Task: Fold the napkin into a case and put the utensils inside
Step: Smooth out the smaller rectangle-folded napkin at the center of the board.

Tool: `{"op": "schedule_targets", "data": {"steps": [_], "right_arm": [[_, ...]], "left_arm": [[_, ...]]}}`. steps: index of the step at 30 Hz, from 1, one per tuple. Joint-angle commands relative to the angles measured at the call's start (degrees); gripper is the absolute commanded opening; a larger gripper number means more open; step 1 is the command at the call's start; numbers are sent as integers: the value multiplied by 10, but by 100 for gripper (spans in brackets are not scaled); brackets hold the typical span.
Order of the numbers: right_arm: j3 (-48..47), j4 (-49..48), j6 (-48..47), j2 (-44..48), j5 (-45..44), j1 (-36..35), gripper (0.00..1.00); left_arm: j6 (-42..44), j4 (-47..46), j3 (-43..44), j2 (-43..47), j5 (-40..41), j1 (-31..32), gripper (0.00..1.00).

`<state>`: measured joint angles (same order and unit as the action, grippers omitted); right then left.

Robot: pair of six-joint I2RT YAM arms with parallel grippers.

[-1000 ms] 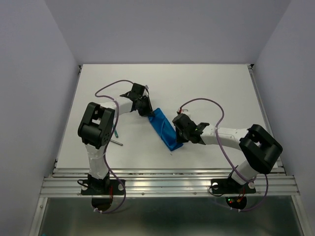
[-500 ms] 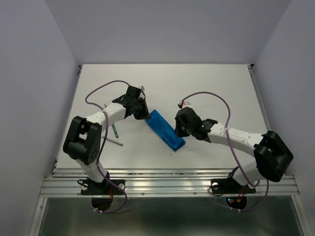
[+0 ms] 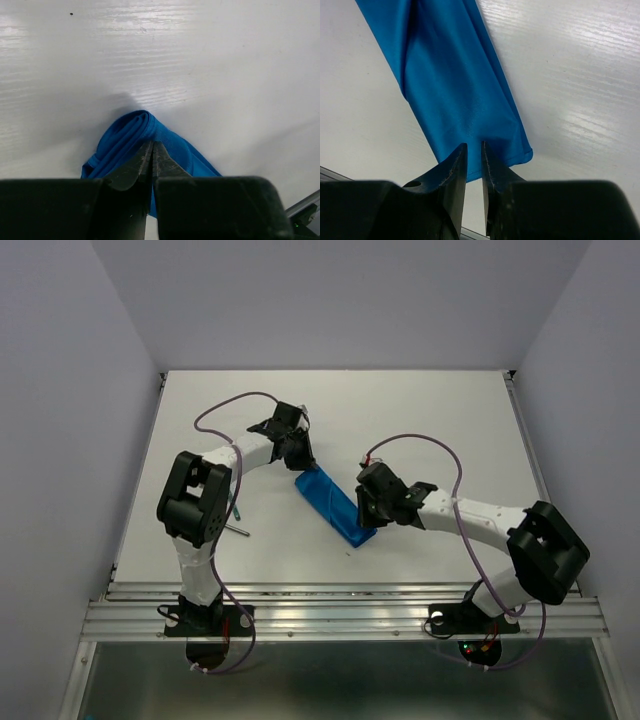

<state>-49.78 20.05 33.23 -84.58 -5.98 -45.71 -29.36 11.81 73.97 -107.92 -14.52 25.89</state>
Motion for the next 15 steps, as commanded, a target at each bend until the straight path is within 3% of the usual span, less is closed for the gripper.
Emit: {"op": "schedule_targets", "data": {"steps": [1,6,15], "right_arm": [[-6,16,12,-5,1,10,23],[-5,16,-7,-26,11,15,23],[-1,14,-29,-79,-15,36,22]], "left_arm": [[15,2,31,-25,4,3,15],[16,-12,17,-68,11,3,14],[8,-12,-5,-32,36,3,14]]}}
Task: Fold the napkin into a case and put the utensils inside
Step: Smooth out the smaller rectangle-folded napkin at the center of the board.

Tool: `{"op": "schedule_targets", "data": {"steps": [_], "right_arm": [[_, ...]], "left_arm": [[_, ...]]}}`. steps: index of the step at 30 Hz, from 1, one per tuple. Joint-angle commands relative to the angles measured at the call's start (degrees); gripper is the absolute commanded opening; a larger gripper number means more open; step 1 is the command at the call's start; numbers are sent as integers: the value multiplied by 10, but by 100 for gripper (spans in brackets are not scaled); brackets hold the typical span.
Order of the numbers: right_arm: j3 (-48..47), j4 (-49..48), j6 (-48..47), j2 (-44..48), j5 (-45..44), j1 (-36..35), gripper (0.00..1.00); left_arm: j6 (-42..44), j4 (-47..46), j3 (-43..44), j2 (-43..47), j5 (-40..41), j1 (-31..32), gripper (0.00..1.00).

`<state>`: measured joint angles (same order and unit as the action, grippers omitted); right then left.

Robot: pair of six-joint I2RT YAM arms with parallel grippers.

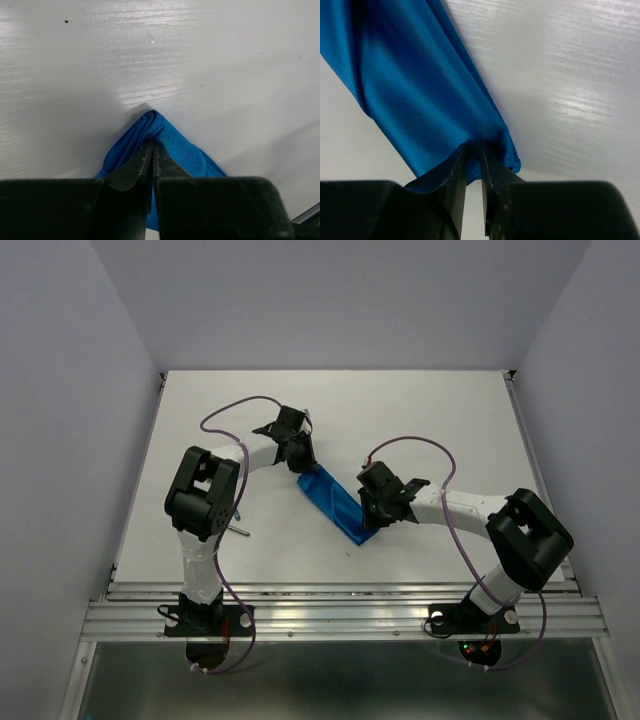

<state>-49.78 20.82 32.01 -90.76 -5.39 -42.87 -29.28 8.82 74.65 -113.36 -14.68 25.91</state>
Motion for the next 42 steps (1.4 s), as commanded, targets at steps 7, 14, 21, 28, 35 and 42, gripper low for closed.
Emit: {"op": "schedule_targets", "data": {"steps": [7,14,21,28,35,42], "right_arm": [[-11,-2,-27,39,7,8,23],[-16,2,-12,52,-21,8,24],[-12,-16,-16,-1,-33,8,24],[-24,-16,-36,-36,-106,8,24],[-40,4,-50,58,-104,-10,28],[-16,-5,-14,83,-41,-32,25]], "left_arm": [[18,48,18,80,72,3,14],[14,61,42,101,71,3,15],[14,45,29,123,57,3,15],[8,35,-18,155,56,-25,18],[6,29,-86,205,58,-65,19],[5,48,-101,221,66,-74,19]]}}
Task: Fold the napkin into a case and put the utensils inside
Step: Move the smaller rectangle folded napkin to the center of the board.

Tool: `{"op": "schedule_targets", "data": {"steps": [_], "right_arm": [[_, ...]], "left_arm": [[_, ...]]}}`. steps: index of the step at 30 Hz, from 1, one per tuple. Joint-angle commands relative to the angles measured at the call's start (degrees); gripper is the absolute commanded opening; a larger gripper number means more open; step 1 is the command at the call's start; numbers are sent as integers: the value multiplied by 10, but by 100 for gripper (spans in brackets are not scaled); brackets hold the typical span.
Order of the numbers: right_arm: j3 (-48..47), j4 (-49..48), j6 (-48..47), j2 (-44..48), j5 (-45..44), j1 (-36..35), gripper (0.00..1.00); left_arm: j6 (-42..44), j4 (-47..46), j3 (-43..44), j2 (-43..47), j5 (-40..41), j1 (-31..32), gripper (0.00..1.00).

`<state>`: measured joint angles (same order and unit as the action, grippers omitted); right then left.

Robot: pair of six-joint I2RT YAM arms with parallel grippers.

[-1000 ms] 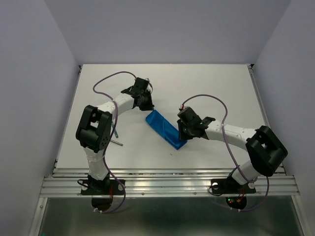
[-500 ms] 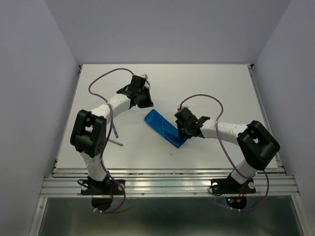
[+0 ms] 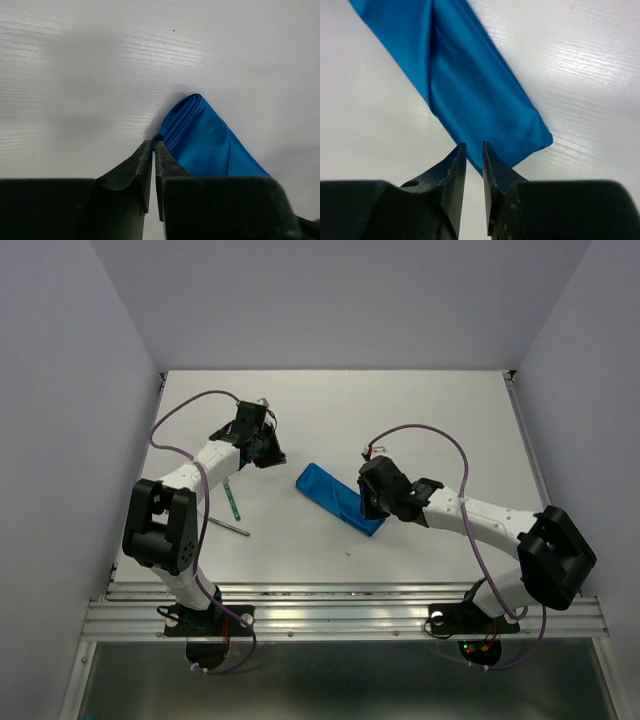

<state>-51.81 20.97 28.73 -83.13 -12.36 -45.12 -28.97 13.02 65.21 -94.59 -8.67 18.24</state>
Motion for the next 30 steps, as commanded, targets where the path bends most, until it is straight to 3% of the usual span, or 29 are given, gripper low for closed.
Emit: {"op": "schedule_targets", "data": {"steps": [1,6,9,15,21,22,23,25,27,30], "right_arm": [[9,-9,27,7,32,-9,25],[50,-35,43,-3,55,-9,25],[56,-37,50,-40,24,-9,26],[44,-22,42,-61,-64,-2,28],[5,-20,34,-55,-86,24,29],[-1,-19,32,-50,-83,24,30],[-6,-20,31,-44,-82,24,32],[-14,-20,28,-22,-87,24,48],[-14,-20,28,-12,-91,24,61],[-13,-17,26,-9,-83,24,65]], "left_arm": [[1,9,-7,38,13,3,19],[-11,18,-25,55,17,-19,19],[-15,21,-38,72,18,-43,19],[-8,86,-51,115,101,-81,20],[-13,111,-97,143,139,-135,25],[-15,112,-106,144,149,-139,30],[-15,113,-110,144,153,-145,36],[-13,116,-119,139,164,-155,49],[-11,112,-127,133,170,-159,50],[-16,90,-150,105,175,-160,50]]}}
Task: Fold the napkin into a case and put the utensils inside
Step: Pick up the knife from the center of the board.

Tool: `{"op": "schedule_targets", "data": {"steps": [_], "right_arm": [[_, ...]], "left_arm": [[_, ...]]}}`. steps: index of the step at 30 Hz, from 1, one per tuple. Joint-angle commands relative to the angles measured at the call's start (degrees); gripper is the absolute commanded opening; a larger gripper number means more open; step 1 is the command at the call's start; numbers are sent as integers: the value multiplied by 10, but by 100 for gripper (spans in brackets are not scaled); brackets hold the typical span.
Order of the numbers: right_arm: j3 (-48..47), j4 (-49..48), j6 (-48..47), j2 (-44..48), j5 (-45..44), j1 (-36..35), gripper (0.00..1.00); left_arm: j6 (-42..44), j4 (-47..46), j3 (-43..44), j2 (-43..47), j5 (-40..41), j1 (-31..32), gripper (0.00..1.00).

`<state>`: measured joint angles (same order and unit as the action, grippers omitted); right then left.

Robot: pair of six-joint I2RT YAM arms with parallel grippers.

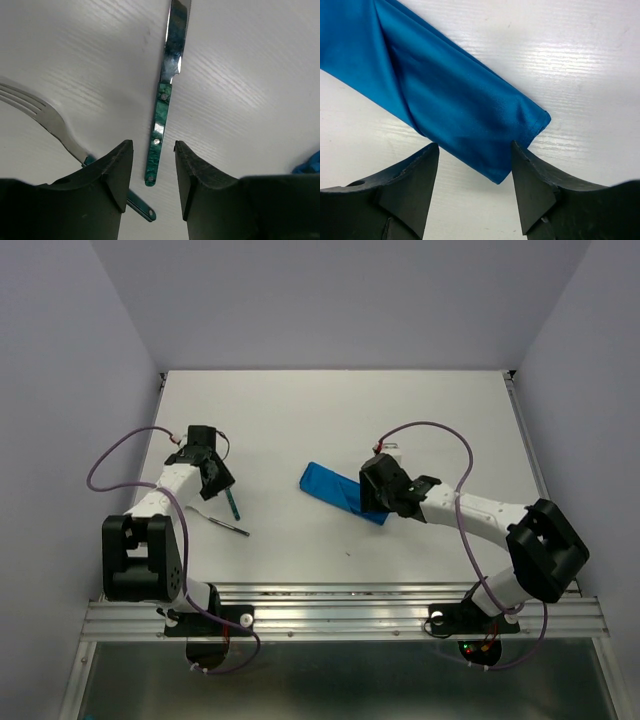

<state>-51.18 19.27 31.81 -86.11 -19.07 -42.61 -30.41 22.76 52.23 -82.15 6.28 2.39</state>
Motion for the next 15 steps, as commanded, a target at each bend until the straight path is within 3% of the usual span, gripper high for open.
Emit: {"op": "schedule_targets", "data": {"steps": [1,9,15], "right_arm": [[-18,3,-5,21,-12,-1,65],[-15,11,-11,39,1,-1,66],[-22,15,-8,45,6,-1,66]], "left_arm": [[-8,-23,-31,-35,25,-2,50],[-15,-52,-36,-92,12,5,47],[-27,-75,-38,-130,6,24,38]]}}
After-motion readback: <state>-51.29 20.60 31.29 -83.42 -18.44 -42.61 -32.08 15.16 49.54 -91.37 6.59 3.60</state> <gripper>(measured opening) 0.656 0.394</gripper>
